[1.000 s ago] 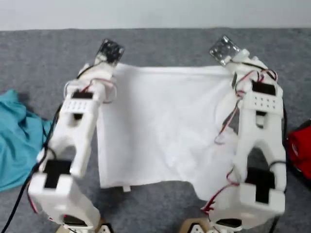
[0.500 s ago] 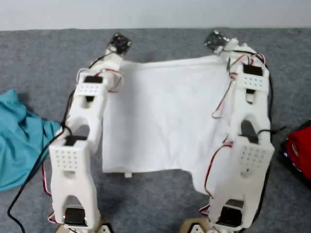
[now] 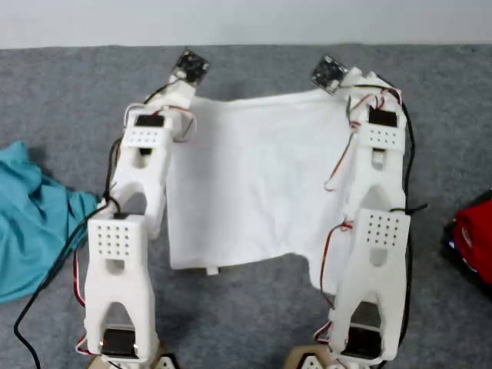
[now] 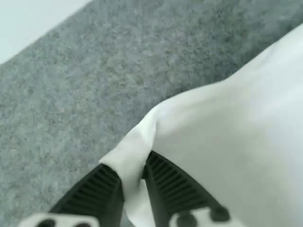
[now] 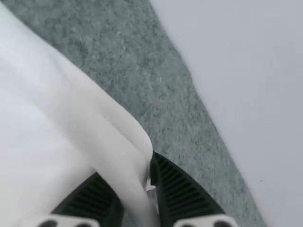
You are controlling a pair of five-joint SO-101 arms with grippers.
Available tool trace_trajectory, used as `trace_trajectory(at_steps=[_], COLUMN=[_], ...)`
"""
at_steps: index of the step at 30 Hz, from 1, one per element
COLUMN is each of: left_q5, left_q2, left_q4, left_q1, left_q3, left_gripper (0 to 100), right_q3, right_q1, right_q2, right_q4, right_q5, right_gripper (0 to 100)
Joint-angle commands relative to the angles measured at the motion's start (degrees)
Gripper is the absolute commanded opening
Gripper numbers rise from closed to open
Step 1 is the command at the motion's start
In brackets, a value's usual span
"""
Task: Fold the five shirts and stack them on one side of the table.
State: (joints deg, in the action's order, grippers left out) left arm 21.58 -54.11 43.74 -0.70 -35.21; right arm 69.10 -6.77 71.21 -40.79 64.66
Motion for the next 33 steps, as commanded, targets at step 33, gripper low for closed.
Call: trace_trajectory(at_steps=[33], left_q5=[32.4], left_q2=[13.6], left_q4=[56.9], left_q1=[4.4], left_q3=[-12.2], left_gripper=[0], right_q3=[6.0], right_q1=[-0.4], right_q2=[-24.0], right_q4=[-62.2], right_q5=[-1.5], right_gripper=[1.1])
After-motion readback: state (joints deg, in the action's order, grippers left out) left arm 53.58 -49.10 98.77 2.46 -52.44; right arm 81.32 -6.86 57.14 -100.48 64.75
